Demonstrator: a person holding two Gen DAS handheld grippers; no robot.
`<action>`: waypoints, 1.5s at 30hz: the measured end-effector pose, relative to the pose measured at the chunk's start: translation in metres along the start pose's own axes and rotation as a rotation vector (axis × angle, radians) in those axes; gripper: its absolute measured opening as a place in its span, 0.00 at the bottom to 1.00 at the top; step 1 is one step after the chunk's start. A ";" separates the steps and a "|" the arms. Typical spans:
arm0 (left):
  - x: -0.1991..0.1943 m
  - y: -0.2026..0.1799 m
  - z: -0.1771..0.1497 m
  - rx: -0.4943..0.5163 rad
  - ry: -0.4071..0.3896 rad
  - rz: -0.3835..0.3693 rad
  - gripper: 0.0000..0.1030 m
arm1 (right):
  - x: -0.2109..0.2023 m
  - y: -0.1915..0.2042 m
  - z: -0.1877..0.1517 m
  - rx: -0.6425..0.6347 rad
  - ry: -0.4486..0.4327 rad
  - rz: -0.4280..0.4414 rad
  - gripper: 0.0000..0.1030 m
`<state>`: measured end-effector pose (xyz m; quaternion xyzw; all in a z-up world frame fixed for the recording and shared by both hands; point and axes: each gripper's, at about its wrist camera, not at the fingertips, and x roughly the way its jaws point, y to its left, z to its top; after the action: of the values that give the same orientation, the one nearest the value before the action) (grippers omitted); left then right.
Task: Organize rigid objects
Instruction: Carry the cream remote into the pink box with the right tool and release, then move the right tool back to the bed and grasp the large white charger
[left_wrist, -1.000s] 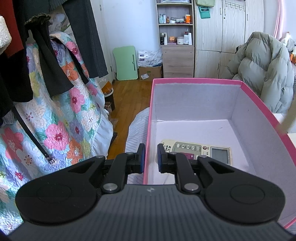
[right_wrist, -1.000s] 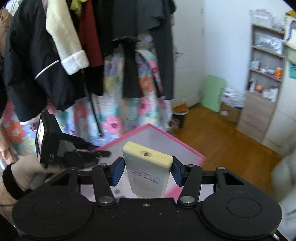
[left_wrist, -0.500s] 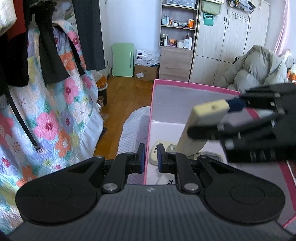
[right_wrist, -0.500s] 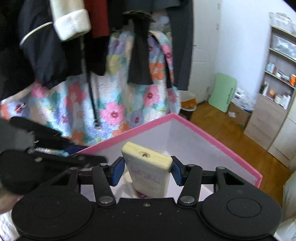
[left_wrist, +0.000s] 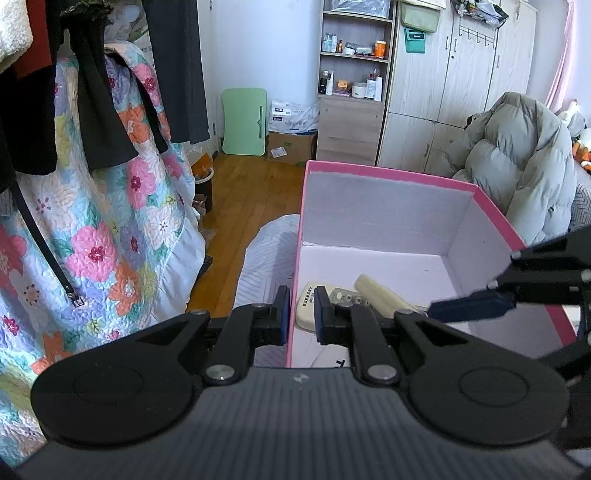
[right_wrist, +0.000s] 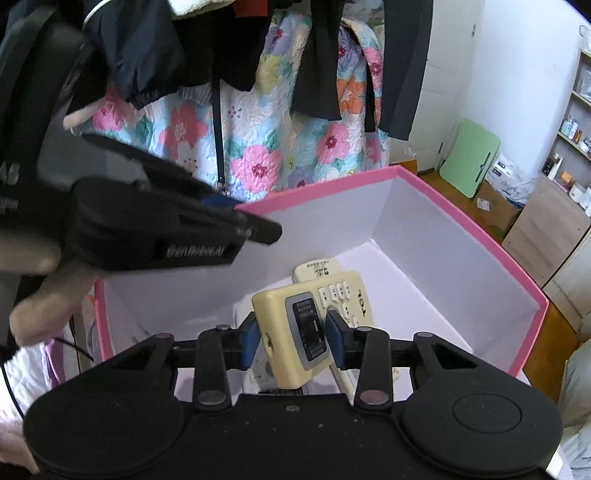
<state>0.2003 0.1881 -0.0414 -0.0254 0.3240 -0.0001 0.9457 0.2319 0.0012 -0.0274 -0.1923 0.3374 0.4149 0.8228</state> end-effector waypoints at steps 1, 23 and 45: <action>0.000 0.000 0.000 -0.002 0.000 -0.001 0.12 | 0.001 0.000 0.002 0.010 -0.007 0.000 0.42; -0.002 -0.011 0.000 0.056 -0.005 0.023 0.12 | -0.120 -0.068 -0.104 0.545 -0.095 0.001 0.62; -0.006 -0.033 -0.003 0.202 -0.032 0.146 0.06 | -0.074 -0.085 -0.137 0.288 0.136 -0.113 0.63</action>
<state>0.1947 0.1555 -0.0387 0.0935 0.3080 0.0365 0.9461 0.2146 -0.1709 -0.0674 -0.1186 0.4371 0.3013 0.8391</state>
